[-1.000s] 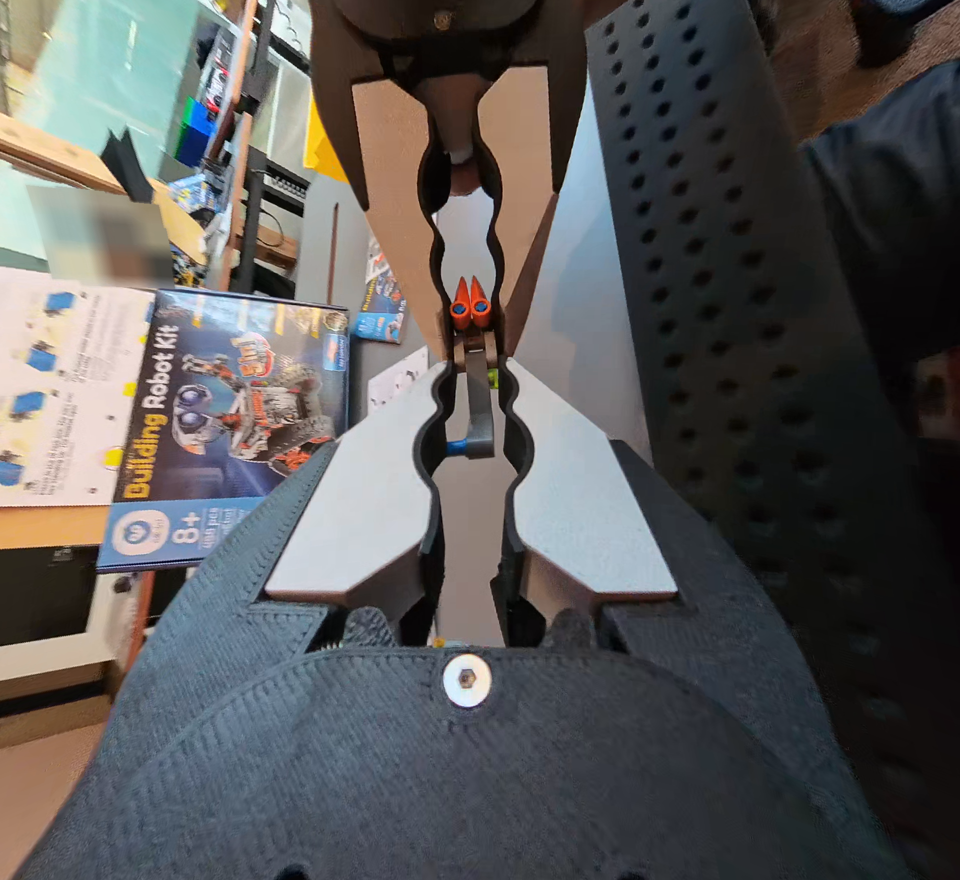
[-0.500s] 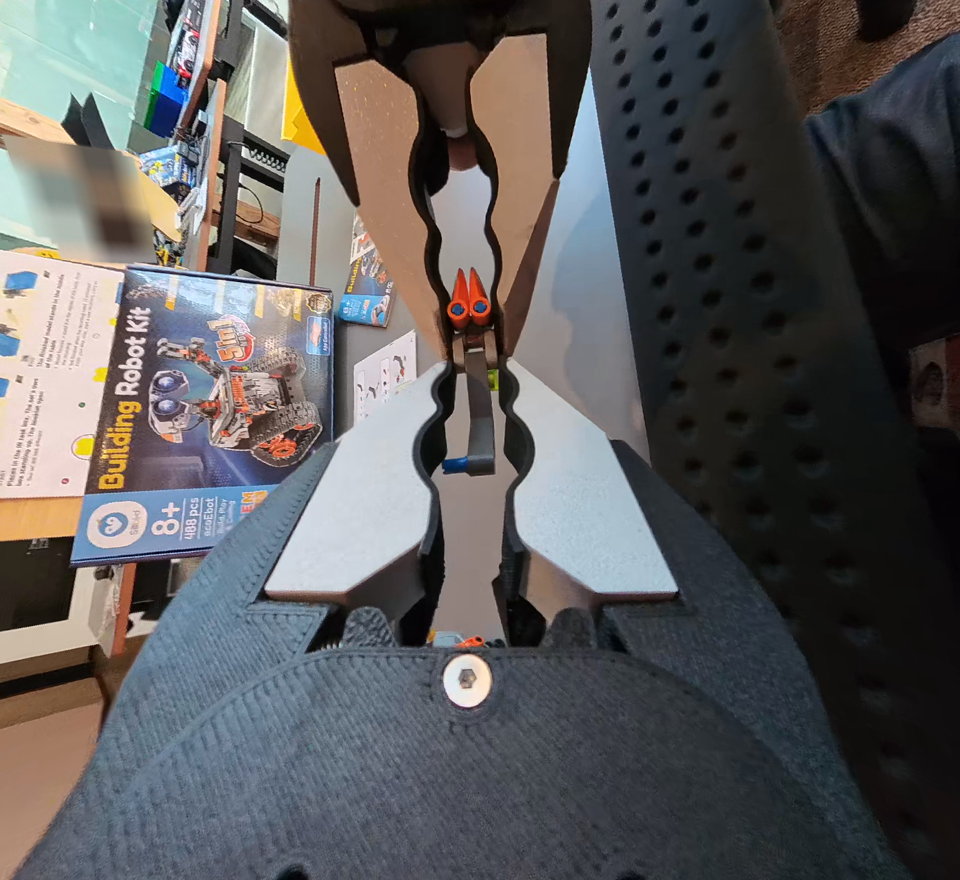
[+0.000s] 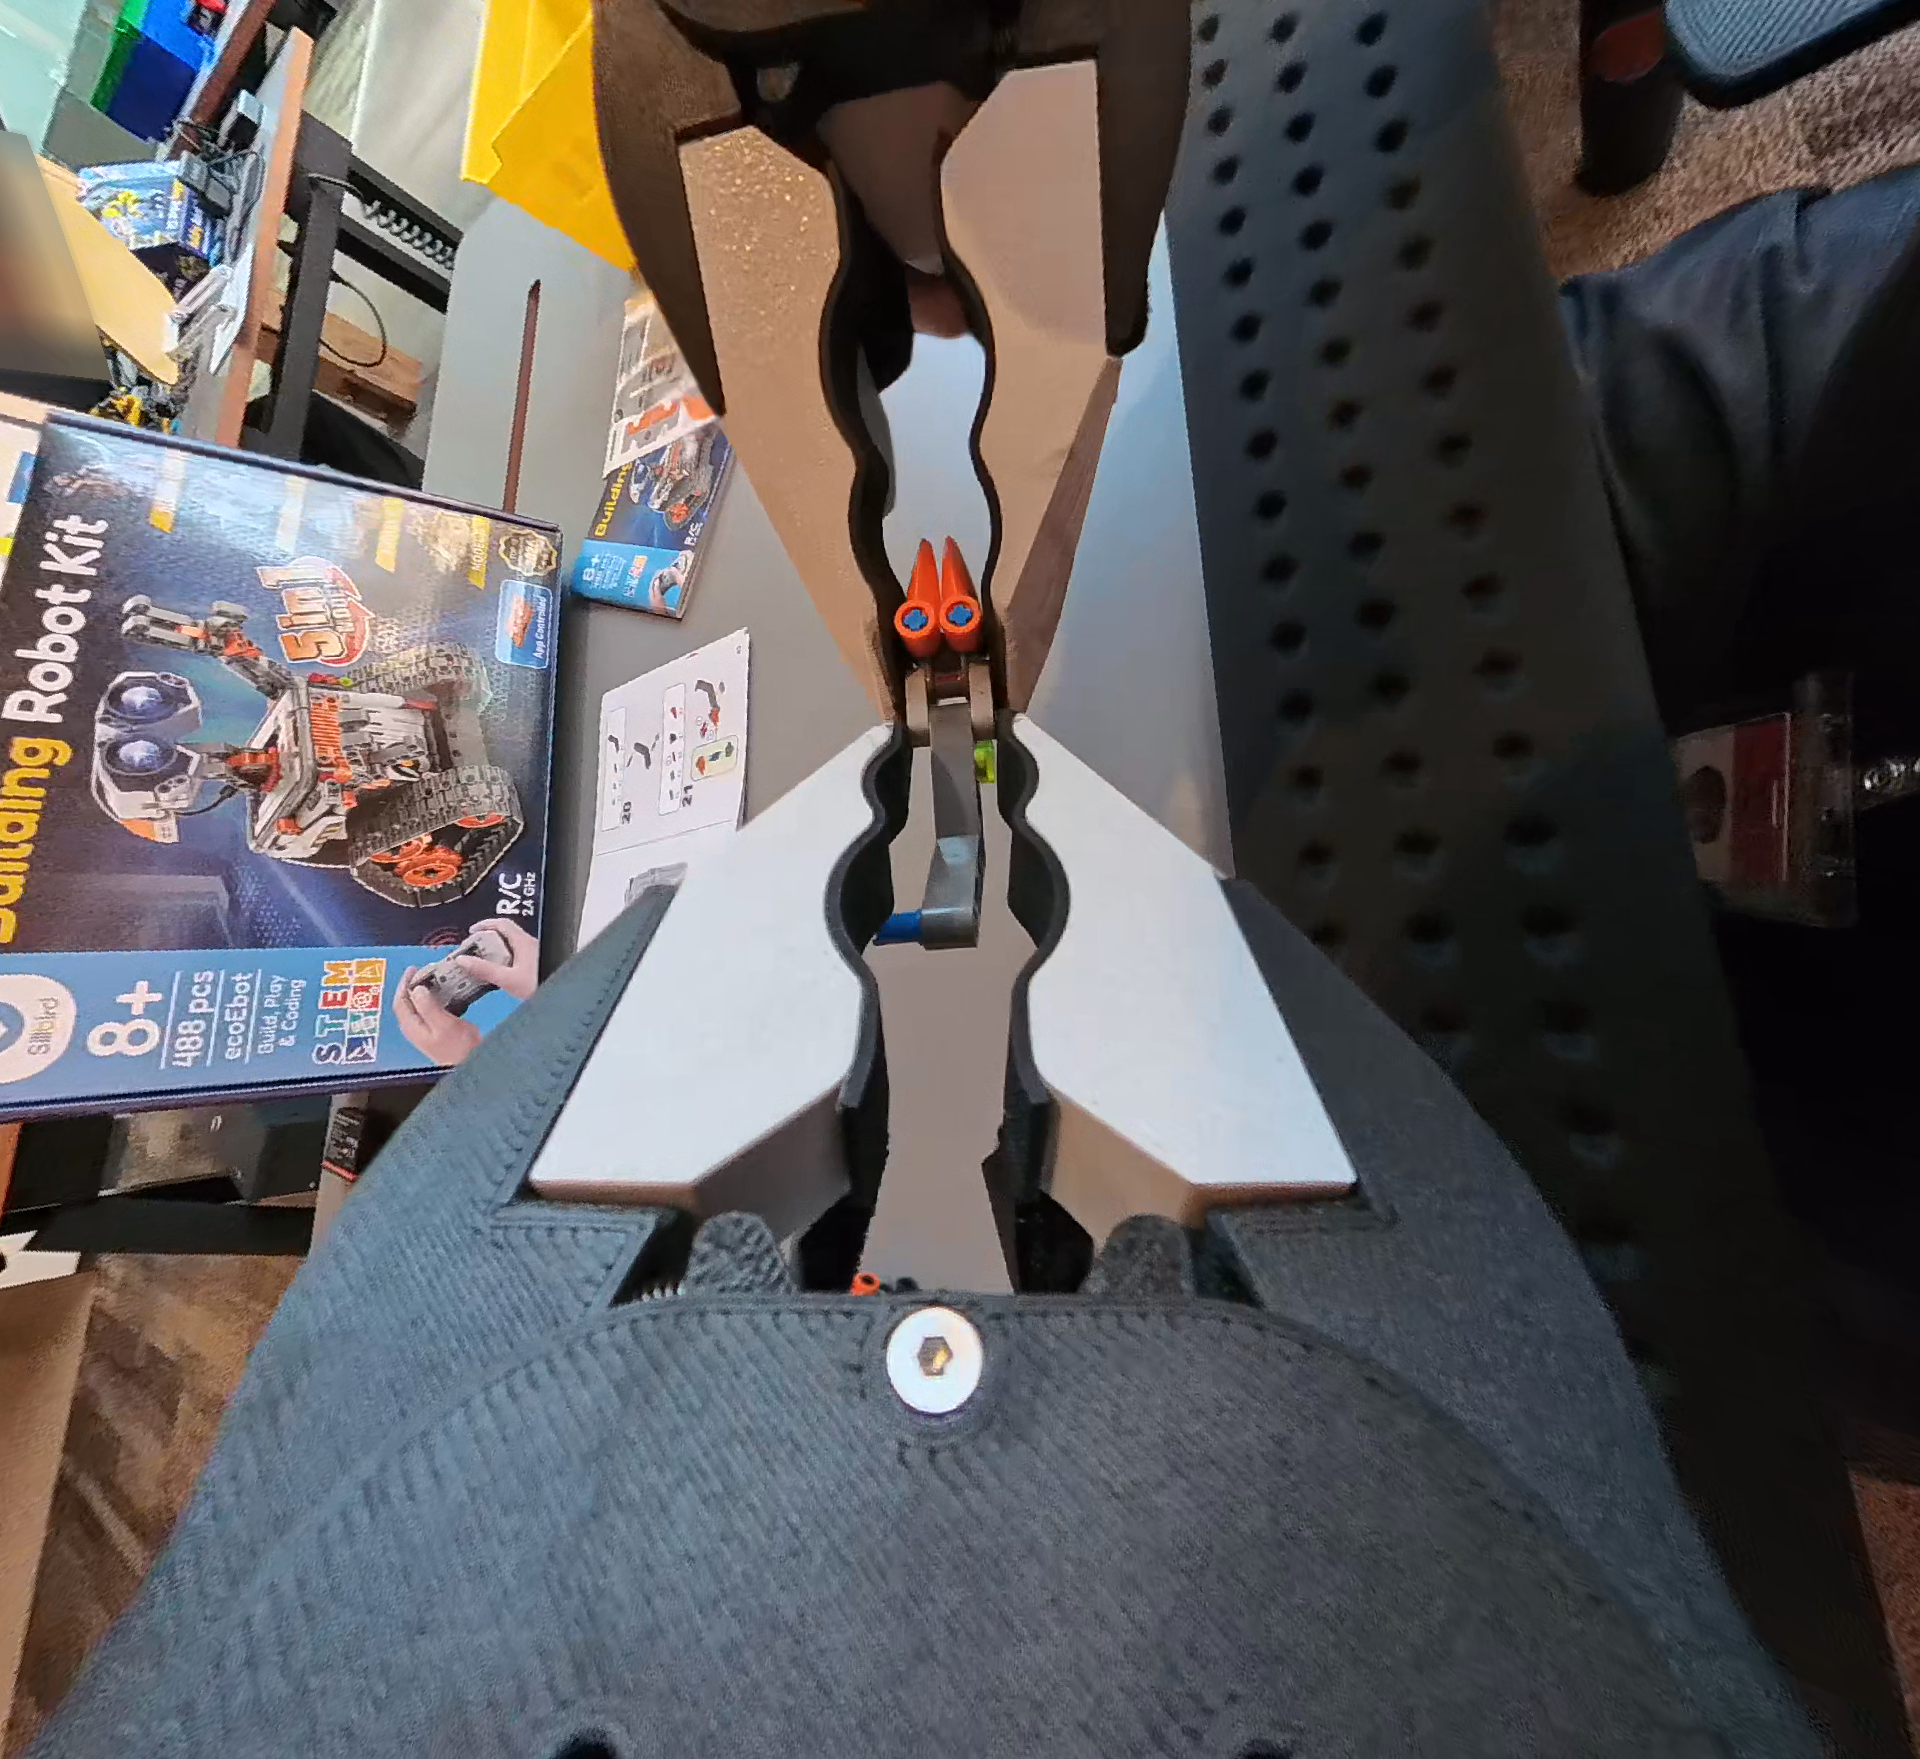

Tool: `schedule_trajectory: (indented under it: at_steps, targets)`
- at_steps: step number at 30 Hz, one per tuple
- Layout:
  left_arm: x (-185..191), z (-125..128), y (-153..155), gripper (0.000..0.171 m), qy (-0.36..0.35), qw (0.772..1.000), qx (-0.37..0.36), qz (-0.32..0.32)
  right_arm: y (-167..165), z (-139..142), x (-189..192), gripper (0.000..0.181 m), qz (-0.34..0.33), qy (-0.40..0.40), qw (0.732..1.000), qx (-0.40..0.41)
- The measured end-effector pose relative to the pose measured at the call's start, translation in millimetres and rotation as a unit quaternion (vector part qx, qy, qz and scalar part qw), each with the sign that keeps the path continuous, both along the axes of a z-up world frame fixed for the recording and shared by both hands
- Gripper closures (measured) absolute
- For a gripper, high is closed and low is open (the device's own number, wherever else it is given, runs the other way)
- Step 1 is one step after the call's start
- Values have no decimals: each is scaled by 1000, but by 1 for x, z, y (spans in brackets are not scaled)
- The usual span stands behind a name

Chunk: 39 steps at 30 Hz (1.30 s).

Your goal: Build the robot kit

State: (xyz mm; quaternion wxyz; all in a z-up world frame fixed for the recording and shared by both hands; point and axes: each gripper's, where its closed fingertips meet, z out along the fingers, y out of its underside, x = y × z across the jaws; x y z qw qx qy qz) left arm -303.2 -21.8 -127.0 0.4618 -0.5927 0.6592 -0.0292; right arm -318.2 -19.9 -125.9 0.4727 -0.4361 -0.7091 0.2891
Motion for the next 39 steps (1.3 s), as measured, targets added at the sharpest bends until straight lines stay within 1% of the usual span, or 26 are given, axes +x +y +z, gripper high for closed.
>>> schedule_trajectory:
  at_steps: [3,6,9,12,15,20,23,25,28,31,36,39]
  targets:
    - [-1,-3,-1,157,18,1000,-3,-4,-1,-2,-1,166,4,-2,1000,-11]
    - [-3,-8,0,157,29,998,-45,16,0,-7,-1,166,1,-12,1000,-10]
    - [-4,-11,2,157,18,997,-74,29,1,-8,-2,166,-2,-11,1000,-21]
    - [-4,-11,2,157,12,996,-80,35,2,-8,-2,165,-4,-10,999,-41]
    - [-5,-12,0,157,12,995,-91,37,2,-9,-2,160,-6,-22,999,-32]
    - [-4,-13,-3,157,16,996,-87,28,-2,-11,-1,165,2,-43,999,1]
    - [-2,-7,-3,157,1,997,-77,24,-2,-6,1,165,0,-35,999,-5]
    - [-2,-6,-1,157,-2,998,-57,23,0,-6,1,165,-4,-37,999,6]
    - [-3,-12,0,157,17,999,-34,25,1,-13,-1,165,-10,-53,998,12]
    - [-4,-18,-1,157,22,998,-49,26,-2,-19,-1,165,-5,-67,998,-19]
    - [-4,-17,2,157,17,998,-48,35,2,-16,-1,165,-19,-70,997,23]
    - [-5,-15,2,157,28,998,-47,29,3,-15,0,163,-23,-73,997,26]
